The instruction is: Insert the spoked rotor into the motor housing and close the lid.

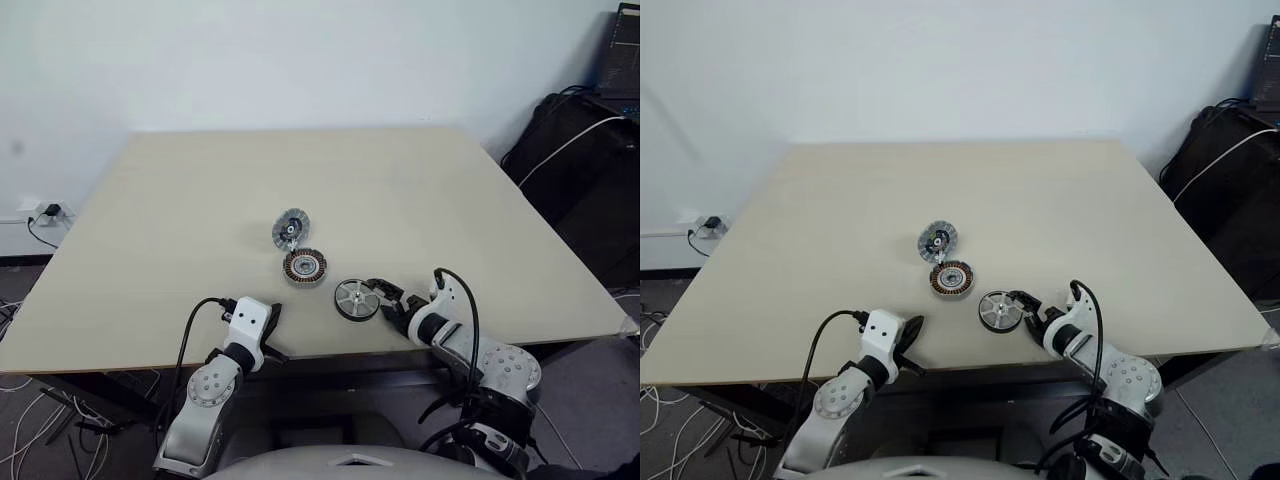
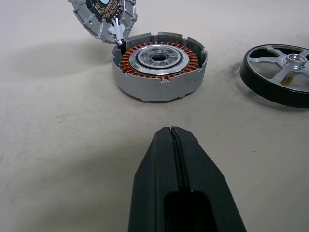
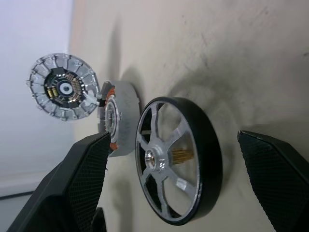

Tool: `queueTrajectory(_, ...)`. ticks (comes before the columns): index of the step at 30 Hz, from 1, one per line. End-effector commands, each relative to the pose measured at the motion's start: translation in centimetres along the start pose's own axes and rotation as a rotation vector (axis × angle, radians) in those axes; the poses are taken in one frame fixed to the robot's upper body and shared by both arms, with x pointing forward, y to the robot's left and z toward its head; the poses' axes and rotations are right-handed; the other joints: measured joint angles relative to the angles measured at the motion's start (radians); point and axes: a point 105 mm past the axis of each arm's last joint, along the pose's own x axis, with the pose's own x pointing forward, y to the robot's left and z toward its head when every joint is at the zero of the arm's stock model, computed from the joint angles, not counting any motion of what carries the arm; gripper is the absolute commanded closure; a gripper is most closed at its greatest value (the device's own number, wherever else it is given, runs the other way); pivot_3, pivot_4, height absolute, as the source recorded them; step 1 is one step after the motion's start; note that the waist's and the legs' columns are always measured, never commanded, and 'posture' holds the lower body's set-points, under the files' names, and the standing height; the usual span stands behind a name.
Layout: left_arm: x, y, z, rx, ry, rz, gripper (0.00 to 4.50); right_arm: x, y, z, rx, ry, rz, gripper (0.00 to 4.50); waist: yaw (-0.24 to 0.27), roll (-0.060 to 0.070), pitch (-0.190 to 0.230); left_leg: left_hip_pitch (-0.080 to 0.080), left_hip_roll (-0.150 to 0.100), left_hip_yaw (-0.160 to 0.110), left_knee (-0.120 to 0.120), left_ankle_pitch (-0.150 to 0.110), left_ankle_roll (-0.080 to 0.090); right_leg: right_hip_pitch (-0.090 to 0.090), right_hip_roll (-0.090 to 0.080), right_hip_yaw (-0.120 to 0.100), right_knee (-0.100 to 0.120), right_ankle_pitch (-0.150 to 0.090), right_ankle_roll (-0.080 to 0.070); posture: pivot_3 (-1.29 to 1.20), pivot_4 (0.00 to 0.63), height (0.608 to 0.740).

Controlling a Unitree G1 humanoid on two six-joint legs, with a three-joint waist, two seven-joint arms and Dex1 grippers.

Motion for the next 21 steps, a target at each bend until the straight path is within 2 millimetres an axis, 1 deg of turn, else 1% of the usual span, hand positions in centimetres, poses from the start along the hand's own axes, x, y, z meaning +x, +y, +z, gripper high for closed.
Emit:
queueTrajectory(1,0.2,-0.2,1.3,0.003,-0.048,-0.01,4.5,0.4,0.9,-0.5,0.037,0.023,0.061,0.02,0.0,0.0,0.0,0.0,0.0,0.0,0.0,0.0,0.0,0.0,0.0,0.0,0.0,0.0,0.0,0.0,0.0,0.74)
queueTrajectory(3,0.2,-0.2,1.3,0.003,-0.047,-0.011,4.5,0.4,0.9,-0.5,0.046,0.02,0.069,0.02,0.0,0.0,0.0,0.0,0.0,0.0,0.0,0.0,0.0,0.0,0.0,0.0,0.0,0.0,0.0,0.0,0.0,0.74)
queueTrajectory(6,0.2,-0.3,1.3,0.003,-0.046,-0.013,4.5,0.4,0.7,-0.5,0.055,0.016,0.062,0.57,0.0,0.0,0.0,0.0,0.0,0.0,0.0,0.0,0.0,0.0,0.0,0.0,0.0,0.0,0.0,0.0,0.0,0.74)
queueTrajectory(16,0.3,-0.4,1.3,0.003,-0.045,-0.017,4.5,0.2,-0.2,-0.4,0.051,0.01,0.023,3.91,0.001,0.002,0.001,-0.002,0.0,0.0,0.0,0.0,0.001,-0.001,0.0,0.0,-0.001,-0.001,0.001,0.0,0.0,0.74)
queueTrajectory(17,0.3,-0.4,1.3,0.003,-0.044,-0.017,4.5,0.1,-0.3,-0.4,0.051,0.011,0.019,4.09,0.001,0.002,0.001,-0.002,0.0,0.0,0.0,0.0,0.001,-0.001,0.0,0.0,-0.001,-0.001,0.001,0.0,0.0,0.74)
queueTrajectory(21,0.3,-0.5,1.3,0.002,-0.042,-0.018,4.5,0.1,-0.3,-0.7,0.055,0.018,0.022,4.08,0.002,0.002,0.001,-0.001,0.0,0.0,0.0,-0.001,0.001,-0.001,0.0,0.0,-0.001,-0.001,0.002,0.0,0.0,0.74)
